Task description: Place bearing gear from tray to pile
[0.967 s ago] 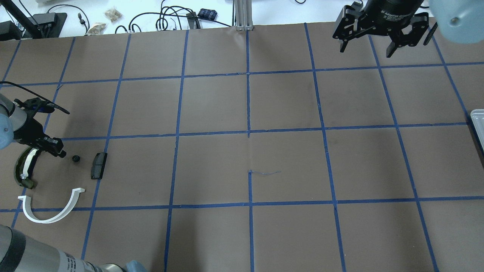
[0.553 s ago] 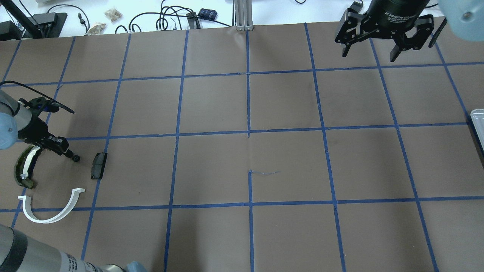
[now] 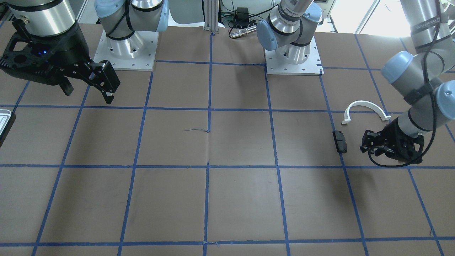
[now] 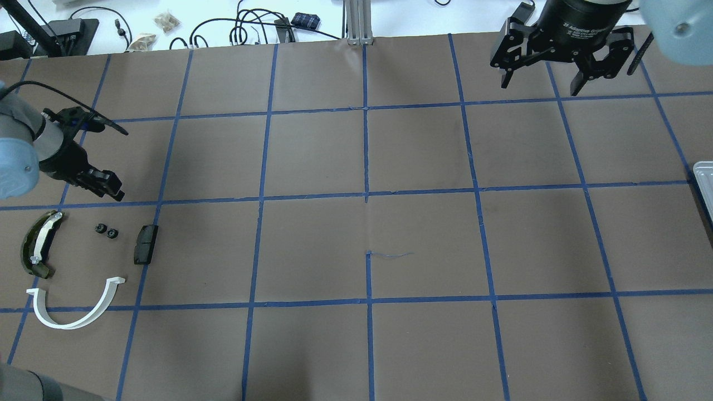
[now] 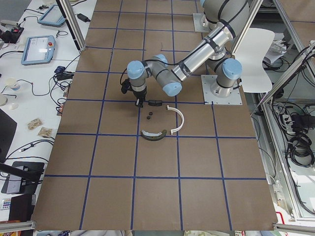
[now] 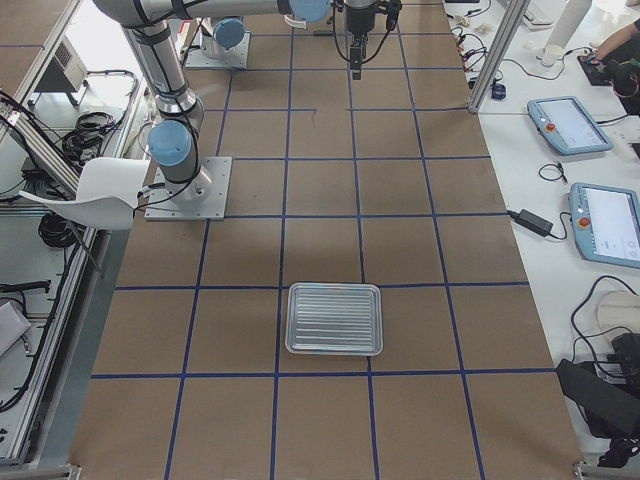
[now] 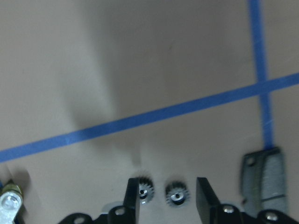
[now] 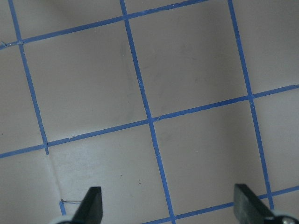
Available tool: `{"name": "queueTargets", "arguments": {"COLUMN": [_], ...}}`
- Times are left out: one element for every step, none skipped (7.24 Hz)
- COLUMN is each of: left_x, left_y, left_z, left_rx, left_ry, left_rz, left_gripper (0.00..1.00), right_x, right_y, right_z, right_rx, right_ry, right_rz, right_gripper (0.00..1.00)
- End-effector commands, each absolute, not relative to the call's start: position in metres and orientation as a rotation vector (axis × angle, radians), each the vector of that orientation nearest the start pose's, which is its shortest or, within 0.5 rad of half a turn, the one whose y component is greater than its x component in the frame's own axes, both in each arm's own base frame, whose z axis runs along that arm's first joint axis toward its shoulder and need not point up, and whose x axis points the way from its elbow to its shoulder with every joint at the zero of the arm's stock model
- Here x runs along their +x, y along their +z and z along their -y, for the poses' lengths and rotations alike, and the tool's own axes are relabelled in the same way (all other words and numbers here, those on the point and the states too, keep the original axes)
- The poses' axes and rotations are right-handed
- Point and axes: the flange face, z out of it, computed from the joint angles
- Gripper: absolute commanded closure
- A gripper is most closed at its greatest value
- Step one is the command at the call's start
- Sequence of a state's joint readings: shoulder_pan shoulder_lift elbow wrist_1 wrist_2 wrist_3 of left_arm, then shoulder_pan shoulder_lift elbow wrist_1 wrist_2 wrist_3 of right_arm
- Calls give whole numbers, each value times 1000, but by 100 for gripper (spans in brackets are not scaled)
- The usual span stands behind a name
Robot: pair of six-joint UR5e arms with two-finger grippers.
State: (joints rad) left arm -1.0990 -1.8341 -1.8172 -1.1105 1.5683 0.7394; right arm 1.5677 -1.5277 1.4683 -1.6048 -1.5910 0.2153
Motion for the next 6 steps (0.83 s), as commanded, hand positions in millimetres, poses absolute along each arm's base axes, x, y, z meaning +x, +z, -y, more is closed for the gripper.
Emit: {"name": "queueTargets", "arguments": {"left_x": [5, -53, -99, -130, -142, -141], "left_y": [368, 403, 436, 461, 481, 498], "left_z": [547, 536, 520, 496, 486, 486], "left_rx": [286, 187, 138, 132, 165, 162], "left_ry": [89, 62, 21, 10, -59, -116], "left_rz": [-3143, -3134, -3131, -3128, -3125, -3119], "left_gripper": [49, 45, 41, 38, 32, 26], "right_x": [133, 132, 131, 132, 132, 131], "right_y": [516, 516, 516, 516, 519, 517], "right_z": [524, 524, 524, 524, 522, 522], "right_rx": [331, 335, 337, 334, 334, 335], "right_ry": [-137, -138, -138, -134, -142, -138], "right_rz": [-3103, -3110, -3108, -3103, -3105, -3110], "right_gripper": [0, 0, 0, 0, 0, 0]}}
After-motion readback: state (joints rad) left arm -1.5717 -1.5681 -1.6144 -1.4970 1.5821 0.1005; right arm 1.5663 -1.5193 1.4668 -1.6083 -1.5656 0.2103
